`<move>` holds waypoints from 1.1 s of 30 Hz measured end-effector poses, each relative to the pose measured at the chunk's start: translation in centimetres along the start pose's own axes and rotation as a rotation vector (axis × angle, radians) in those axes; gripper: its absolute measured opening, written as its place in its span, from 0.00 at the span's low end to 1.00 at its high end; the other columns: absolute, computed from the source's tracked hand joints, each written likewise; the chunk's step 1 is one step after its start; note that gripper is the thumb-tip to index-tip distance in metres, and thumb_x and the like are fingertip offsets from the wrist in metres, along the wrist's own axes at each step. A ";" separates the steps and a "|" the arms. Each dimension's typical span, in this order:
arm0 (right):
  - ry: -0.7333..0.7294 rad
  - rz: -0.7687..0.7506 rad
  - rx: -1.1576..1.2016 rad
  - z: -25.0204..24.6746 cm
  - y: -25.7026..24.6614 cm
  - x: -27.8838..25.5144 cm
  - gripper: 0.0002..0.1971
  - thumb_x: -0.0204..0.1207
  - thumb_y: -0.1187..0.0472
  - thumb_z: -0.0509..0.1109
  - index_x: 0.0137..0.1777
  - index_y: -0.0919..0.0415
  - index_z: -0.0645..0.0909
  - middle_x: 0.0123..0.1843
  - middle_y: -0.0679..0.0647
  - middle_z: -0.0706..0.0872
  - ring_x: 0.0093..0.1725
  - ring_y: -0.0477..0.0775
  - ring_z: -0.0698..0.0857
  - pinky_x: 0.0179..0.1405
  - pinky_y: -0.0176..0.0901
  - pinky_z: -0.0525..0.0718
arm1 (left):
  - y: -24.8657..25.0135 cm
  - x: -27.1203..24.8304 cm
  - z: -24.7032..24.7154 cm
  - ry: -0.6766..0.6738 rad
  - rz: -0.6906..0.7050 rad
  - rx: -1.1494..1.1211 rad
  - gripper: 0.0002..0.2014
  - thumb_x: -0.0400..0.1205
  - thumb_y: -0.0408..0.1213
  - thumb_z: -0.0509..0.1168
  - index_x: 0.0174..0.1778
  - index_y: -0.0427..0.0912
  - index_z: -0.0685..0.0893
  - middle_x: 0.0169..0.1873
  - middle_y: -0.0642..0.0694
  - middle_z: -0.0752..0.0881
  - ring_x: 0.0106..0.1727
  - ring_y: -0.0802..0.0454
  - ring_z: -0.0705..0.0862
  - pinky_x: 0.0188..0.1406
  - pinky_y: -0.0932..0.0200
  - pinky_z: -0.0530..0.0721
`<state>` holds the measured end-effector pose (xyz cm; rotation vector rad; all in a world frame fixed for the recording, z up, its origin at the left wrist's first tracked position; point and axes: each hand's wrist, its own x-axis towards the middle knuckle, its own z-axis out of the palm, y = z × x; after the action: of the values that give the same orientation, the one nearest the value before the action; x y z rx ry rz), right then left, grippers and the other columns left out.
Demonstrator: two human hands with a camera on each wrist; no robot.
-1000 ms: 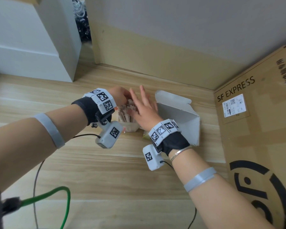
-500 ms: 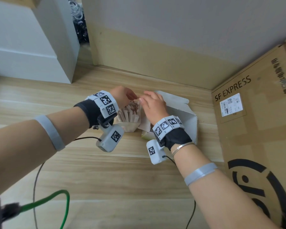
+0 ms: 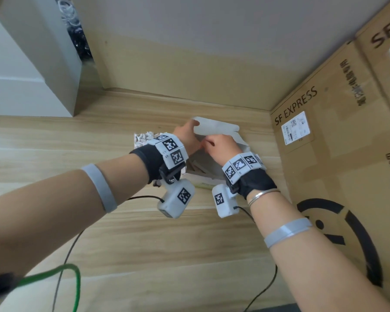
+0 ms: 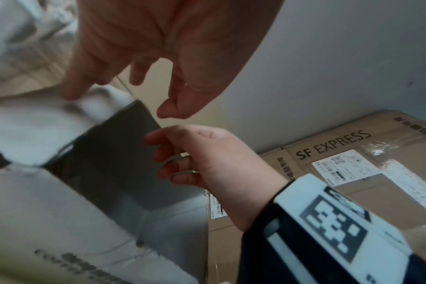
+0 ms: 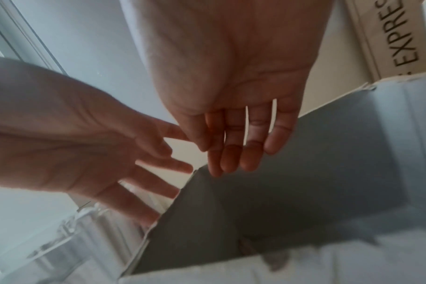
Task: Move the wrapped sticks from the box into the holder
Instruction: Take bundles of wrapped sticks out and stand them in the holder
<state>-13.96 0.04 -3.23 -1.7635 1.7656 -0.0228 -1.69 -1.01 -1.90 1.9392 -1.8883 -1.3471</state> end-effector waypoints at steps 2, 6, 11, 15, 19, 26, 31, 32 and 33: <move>-0.040 0.005 -0.004 -0.1 0.8 -0.2 0.14 0.82 0.61 0.57 0.50 0.61 0.85 0.45 0.54 0.85 0.46 0.58 0.82 0.43 0.41 0.74 | 0.0 0.5 1.0 -0.024 -0.084 0.032 0.34 0.81 0.34 0.60 0.81 0.52 0.55 0.68 0.33 0.76 0.64 0.35 0.81 0.58 0.49 0.81; -0.129 0.017 -0.043 0.0 2.1 -0.5 0.15 0.83 0.58 0.57 0.56 0.60 0.86 0.54 0.58 0.89 0.55 0.59 0.85 0.52 0.44 0.79 | 0.3 0.3 1.9 -0.114 -0.133 0.103 0.35 0.85 0.34 0.54 0.83 0.49 0.40 0.71 0.32 0.75 0.59 0.40 0.81 0.49 0.55 0.81; -0.204 0.038 -0.057 0.2 3.0 -0.8 0.16 0.83 0.57 0.57 0.63 0.55 0.84 0.61 0.53 0.87 0.61 0.56 0.84 0.57 0.41 0.78 | 2.1 -0.3 2.8 -0.198 -0.167 0.961 0.29 0.83 0.52 0.56 0.77 0.38 0.67 0.77 0.42 0.68 0.80 0.36 0.62 0.77 0.30 0.56; -0.217 0.045 -0.053 0.3 3.3 -1.0 0.17 0.83 0.58 0.57 0.63 0.55 0.84 0.65 0.53 0.85 0.64 0.56 0.82 0.60 0.41 0.77 | 2.2 -0.3 2.6 -0.224 -0.107 1.061 0.29 0.84 0.52 0.53 0.77 0.36 0.66 0.78 0.41 0.67 0.81 0.36 0.59 0.80 0.34 0.53; -0.219 0.083 -0.082 0.2 3.0 -1.3 0.17 0.83 0.58 0.55 0.64 0.58 0.83 0.66 0.55 0.85 0.65 0.58 0.81 0.61 0.43 0.77 | 2.3 -0.7 2.1 -0.189 -0.289 0.458 0.27 0.87 0.43 0.50 0.82 0.39 0.53 0.78 0.37 0.65 0.78 0.36 0.66 0.79 0.41 0.62; -0.258 0.249 -0.184 3.9 4.1 -0.3 0.17 0.83 0.60 0.52 0.58 0.68 0.81 0.61 0.64 0.85 0.59 0.63 0.83 0.60 0.49 0.77 | 1.0 0.3 2.1 -0.036 -0.186 -0.136 0.36 0.78 0.21 0.53 0.82 0.50 0.57 0.74 0.35 0.71 0.68 0.33 0.78 0.66 0.43 0.78; -0.198 0.310 -0.164 3.6 3.2 -1.0 0.17 0.83 0.62 0.56 0.65 0.69 0.77 0.65 0.64 0.82 0.64 0.65 0.81 0.63 0.53 0.77 | 0.2 -0.1 2.3 0.026 -0.112 -0.137 0.34 0.78 0.19 0.51 0.80 0.49 0.64 0.74 0.36 0.64 0.72 0.36 0.72 0.73 0.54 0.69; -0.200 0.311 -0.149 3.6 3.0 -1.1 0.18 0.83 0.60 0.57 0.68 0.69 0.76 0.66 0.66 0.80 0.66 0.66 0.79 0.63 0.53 0.77 | 0.2 -0.3 2.3 0.041 -0.095 -0.132 0.34 0.78 0.18 0.51 0.80 0.48 0.64 0.73 0.37 0.65 0.70 0.36 0.73 0.72 0.55 0.70; -0.205 0.321 -0.123 3.6 2.9 -1.0 0.19 0.83 0.60 0.57 0.69 0.69 0.74 0.68 0.67 0.79 0.68 0.66 0.78 0.64 0.53 0.76 | 0.2 -0.6 2.3 0.054 -0.079 -0.131 0.35 0.77 0.18 0.51 0.80 0.48 0.64 0.72 0.37 0.66 0.70 0.36 0.73 0.71 0.56 0.71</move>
<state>-15.10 2.72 -7.01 -1.4841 1.9067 0.3940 -3.24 0.54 -2.89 1.9830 -1.6710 -1.3865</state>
